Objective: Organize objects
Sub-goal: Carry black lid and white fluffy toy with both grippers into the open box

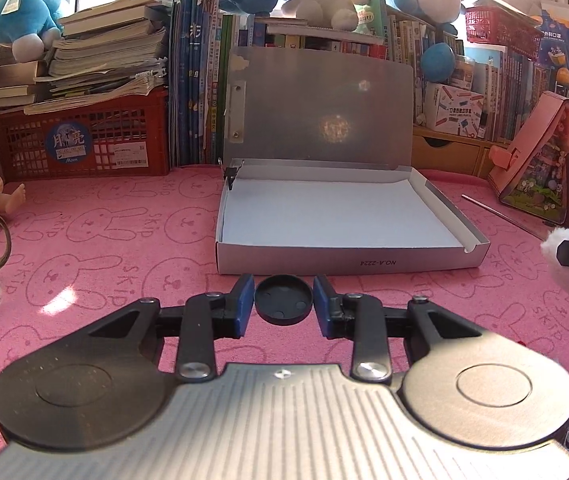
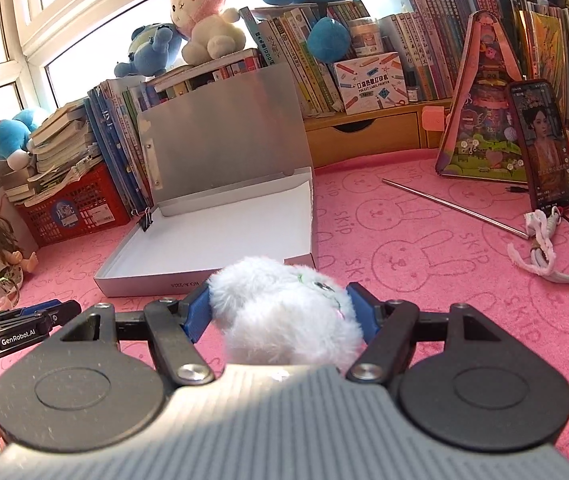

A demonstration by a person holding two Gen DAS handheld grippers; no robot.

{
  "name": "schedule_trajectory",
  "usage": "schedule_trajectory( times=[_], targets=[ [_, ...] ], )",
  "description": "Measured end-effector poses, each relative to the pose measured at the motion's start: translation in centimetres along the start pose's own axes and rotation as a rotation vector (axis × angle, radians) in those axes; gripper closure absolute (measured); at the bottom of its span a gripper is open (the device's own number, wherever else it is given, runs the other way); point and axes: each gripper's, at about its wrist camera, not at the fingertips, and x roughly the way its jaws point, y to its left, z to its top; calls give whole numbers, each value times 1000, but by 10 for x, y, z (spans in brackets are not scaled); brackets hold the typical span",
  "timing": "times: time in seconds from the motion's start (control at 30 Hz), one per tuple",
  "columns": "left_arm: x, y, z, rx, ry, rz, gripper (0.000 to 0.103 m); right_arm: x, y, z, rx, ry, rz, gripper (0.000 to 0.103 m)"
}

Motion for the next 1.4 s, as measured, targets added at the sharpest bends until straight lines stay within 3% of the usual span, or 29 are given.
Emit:
schedule_trajectory(
  times=[0.63, 1.4],
  targets=[
    [77, -16, 69, -39, 18, 2, 66, 90, 12, 68, -10, 36, 58, 31],
    [168, -10, 81, -71, 105, 22, 65, 185, 28, 83, 36, 131, 67, 31]
  ],
)
